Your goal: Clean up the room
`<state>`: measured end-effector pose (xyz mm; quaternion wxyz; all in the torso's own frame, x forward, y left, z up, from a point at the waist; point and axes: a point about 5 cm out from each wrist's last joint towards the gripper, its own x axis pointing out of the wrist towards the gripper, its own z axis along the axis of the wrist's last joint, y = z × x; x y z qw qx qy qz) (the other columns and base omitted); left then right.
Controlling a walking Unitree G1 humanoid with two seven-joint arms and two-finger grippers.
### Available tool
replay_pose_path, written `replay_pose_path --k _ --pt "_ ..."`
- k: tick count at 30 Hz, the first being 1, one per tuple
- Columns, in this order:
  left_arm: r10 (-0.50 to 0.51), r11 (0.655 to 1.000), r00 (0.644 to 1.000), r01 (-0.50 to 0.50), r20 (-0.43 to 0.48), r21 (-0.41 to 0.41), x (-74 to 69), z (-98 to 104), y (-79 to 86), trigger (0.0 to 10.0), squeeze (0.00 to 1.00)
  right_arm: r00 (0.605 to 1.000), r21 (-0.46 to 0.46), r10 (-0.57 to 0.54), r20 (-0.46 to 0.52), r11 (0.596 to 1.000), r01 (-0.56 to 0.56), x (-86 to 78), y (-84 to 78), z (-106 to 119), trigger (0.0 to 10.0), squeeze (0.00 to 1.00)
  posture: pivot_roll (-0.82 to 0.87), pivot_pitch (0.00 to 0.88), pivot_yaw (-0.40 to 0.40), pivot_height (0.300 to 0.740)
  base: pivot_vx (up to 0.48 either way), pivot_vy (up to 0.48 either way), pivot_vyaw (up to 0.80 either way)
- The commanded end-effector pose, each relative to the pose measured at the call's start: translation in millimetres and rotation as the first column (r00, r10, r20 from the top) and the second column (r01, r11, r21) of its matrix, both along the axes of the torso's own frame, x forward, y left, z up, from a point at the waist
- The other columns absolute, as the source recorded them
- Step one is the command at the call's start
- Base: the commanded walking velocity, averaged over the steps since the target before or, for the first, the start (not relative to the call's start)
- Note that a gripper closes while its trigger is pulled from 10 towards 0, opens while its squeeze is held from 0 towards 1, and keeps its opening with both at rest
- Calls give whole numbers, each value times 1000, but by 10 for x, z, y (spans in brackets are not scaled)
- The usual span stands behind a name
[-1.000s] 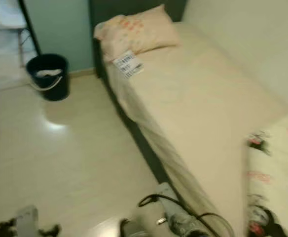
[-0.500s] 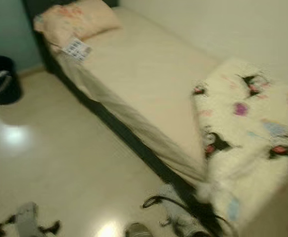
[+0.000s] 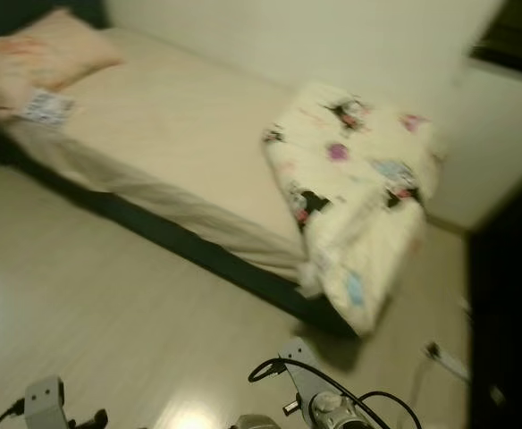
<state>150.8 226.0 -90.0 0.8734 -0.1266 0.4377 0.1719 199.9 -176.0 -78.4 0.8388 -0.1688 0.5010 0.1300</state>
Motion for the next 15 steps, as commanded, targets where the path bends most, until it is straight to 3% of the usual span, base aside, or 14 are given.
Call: replay_pose_path --k 1,15 --pt "-15 1000 1000 15 -14 -13 -49 -29 -46 10000 0 1000 -7 -15 -12 1000 15 -35 -29 -16 10000 0 -50 0 -3 719 0 0 -763" --pt "-51 999 999 51 0 1 -19 -14 -46 10000 0 1000 -2 -18 9 1000 18 -18 -33 -6 10000 0 -51 0 -4 719 25 0 -709"
